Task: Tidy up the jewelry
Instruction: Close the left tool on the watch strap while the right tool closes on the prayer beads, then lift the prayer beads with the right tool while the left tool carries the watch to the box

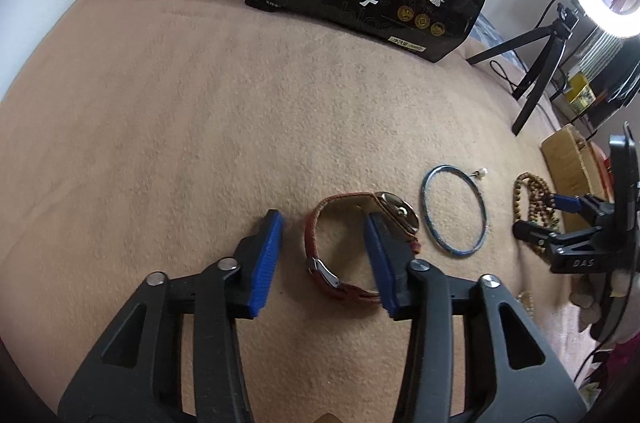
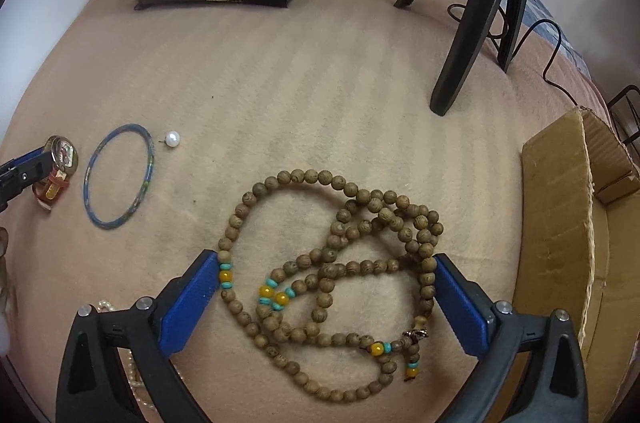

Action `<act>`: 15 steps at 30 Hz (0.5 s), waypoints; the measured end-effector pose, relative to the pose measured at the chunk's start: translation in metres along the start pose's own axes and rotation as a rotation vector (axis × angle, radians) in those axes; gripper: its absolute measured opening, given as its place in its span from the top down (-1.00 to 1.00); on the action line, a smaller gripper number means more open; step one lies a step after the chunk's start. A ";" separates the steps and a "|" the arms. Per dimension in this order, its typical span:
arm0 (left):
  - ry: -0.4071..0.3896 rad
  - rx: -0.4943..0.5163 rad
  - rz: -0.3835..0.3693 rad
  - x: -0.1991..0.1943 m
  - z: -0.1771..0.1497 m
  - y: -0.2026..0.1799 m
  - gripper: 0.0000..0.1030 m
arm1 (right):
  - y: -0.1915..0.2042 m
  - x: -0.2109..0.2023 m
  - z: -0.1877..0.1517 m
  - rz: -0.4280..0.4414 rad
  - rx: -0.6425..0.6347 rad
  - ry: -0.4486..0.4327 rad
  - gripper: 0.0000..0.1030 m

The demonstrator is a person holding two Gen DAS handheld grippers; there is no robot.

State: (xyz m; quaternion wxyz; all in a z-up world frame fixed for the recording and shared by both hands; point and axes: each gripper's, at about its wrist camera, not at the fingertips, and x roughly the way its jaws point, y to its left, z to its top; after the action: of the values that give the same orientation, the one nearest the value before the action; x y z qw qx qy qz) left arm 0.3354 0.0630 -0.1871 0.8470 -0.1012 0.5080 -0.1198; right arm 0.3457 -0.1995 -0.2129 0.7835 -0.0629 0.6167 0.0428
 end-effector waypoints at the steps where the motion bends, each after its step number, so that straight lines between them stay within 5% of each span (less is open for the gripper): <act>1: -0.004 0.004 0.006 0.001 0.000 0.000 0.28 | -0.001 0.001 0.001 0.000 0.005 0.000 -0.94; 5: -0.015 0.003 0.033 0.004 0.001 0.002 0.67 | -0.007 -0.001 0.006 0.000 0.020 -0.010 -0.43; 6: -0.017 -0.005 0.030 0.005 0.001 0.004 0.71 | -0.009 -0.003 0.005 -0.003 0.023 -0.014 -0.33; 8: -0.019 -0.014 0.024 0.005 0.002 0.006 0.81 | -0.011 -0.006 0.006 -0.009 0.025 -0.019 0.20; 11: -0.024 -0.015 0.029 0.005 0.002 0.005 0.84 | -0.012 -0.011 0.009 -0.003 0.032 -0.024 0.58; 15: -0.028 -0.025 0.022 -0.001 -0.001 0.006 0.87 | -0.012 -0.014 0.006 0.011 0.040 -0.042 0.70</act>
State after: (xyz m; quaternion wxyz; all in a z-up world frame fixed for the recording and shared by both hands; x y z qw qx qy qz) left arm 0.3342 0.0686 -0.1887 0.8539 -0.1078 0.4987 -0.1027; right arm 0.3502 -0.2107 -0.1969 0.7972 -0.0427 0.6012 0.0360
